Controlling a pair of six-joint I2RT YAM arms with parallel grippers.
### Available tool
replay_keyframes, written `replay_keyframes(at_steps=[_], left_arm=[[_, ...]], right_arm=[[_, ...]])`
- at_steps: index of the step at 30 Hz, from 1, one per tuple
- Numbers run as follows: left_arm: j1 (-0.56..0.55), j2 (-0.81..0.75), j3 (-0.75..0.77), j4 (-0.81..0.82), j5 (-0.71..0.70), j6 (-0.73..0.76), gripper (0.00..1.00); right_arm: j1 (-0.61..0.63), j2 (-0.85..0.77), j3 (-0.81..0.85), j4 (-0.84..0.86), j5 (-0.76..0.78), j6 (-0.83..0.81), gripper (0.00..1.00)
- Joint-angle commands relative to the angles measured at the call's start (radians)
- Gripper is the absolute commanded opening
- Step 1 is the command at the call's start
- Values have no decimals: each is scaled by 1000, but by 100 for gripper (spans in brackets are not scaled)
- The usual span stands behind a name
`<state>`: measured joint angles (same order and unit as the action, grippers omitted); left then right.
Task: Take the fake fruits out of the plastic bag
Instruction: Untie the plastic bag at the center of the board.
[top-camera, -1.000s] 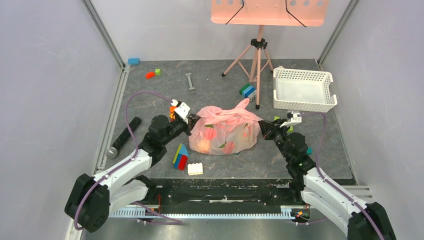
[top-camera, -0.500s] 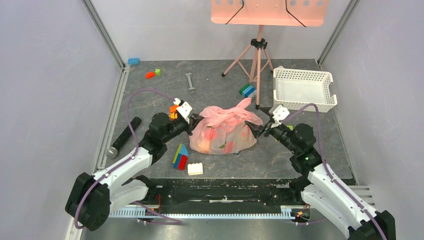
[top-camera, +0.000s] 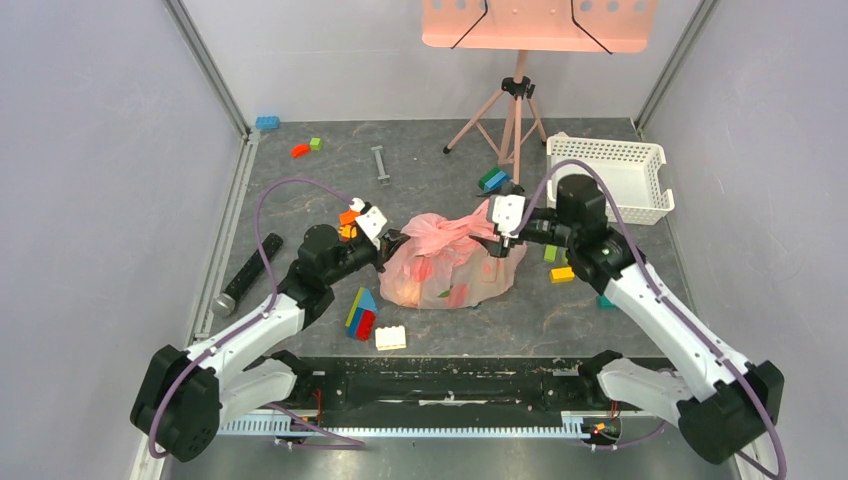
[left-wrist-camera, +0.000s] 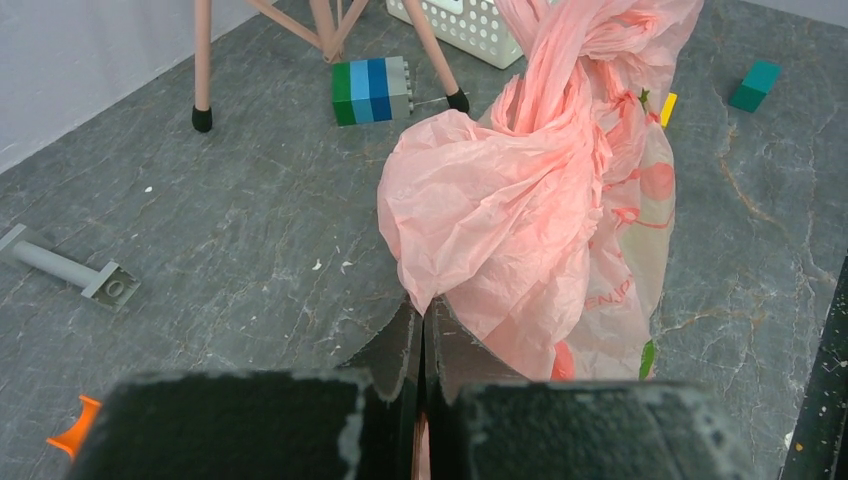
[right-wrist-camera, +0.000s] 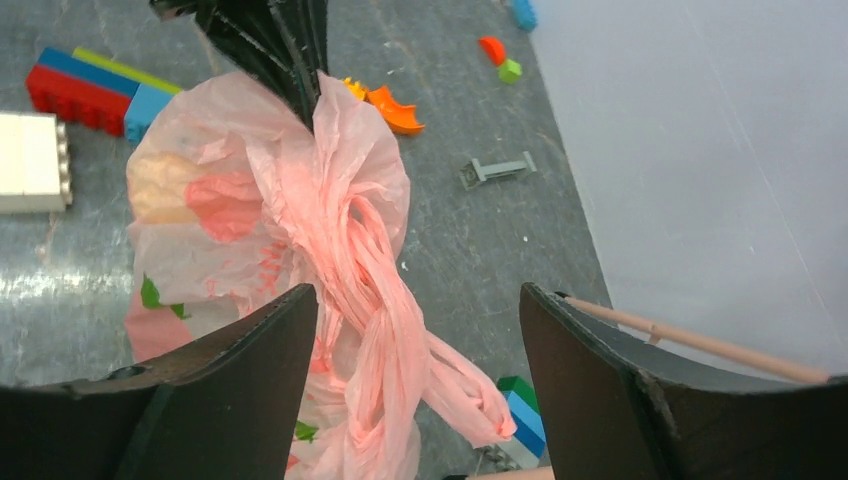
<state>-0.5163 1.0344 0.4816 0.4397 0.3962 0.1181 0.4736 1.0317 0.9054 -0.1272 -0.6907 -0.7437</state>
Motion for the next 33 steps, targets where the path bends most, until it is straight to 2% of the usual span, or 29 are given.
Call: replay_keyframes(at_steps=[1,7,15,19,25,29,33], left_arm=[[5,-4,48,8,26,49,2],[5,3,50,8,30,54,2],[5,7,53,5,34,60,2],[5,8,54,4,35,59,2],[5,3,53,-1,35,60,2],[5,1,53,-2,35,61,2],[6,-2,50,-2,32,61,2]], right_arm=[[0,103,174,-256,-93,-238,75],[2,248,328,-473,-35,-366,64],[7,323,354,-512,-17,-378,64],[8,349,363,-512,-7,-378,56],[8,368,367,-505,18,-369,52],[8,376,362,-499,34,-355,43],[8,374,350,-486,33,-333,27]])
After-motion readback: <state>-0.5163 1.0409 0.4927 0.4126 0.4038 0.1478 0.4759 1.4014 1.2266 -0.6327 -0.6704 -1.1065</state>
